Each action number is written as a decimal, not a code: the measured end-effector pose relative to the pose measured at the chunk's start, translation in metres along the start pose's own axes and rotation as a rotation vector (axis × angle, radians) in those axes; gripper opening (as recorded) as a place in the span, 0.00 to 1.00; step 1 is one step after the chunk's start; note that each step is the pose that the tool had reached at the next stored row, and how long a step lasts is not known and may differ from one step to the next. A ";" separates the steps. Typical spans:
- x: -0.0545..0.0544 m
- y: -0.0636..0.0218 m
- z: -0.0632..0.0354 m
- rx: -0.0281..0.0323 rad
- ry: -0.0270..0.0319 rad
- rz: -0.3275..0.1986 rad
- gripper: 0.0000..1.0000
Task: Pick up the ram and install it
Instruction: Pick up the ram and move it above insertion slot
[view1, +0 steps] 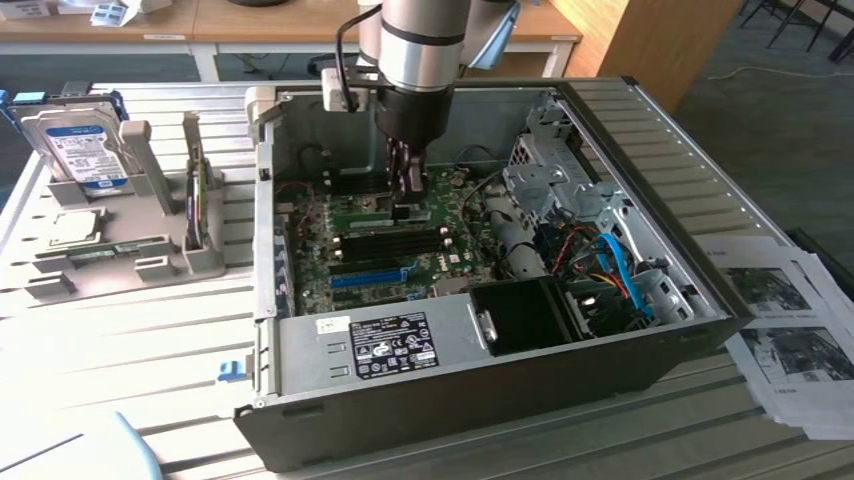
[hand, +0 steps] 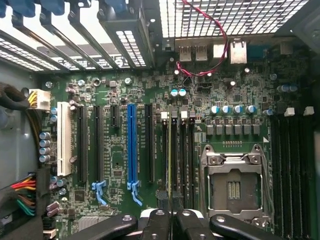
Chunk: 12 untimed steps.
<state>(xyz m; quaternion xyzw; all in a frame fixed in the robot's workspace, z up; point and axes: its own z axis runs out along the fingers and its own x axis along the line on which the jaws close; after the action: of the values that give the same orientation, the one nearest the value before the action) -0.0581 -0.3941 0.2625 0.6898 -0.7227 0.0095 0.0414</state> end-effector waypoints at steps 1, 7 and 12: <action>0.000 0.0000 -0.0001 -0.0001 0.0002 0.000 0.11; 0.000 -0.0038 -0.0001 -0.0009 0.0000 0.000 0.11; 0.000 -0.0122 -0.0006 -0.0033 0.0004 0.000 0.11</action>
<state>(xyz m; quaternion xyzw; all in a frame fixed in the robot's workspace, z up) -0.0459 -0.3942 0.2625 0.6899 -0.7226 0.0084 0.0426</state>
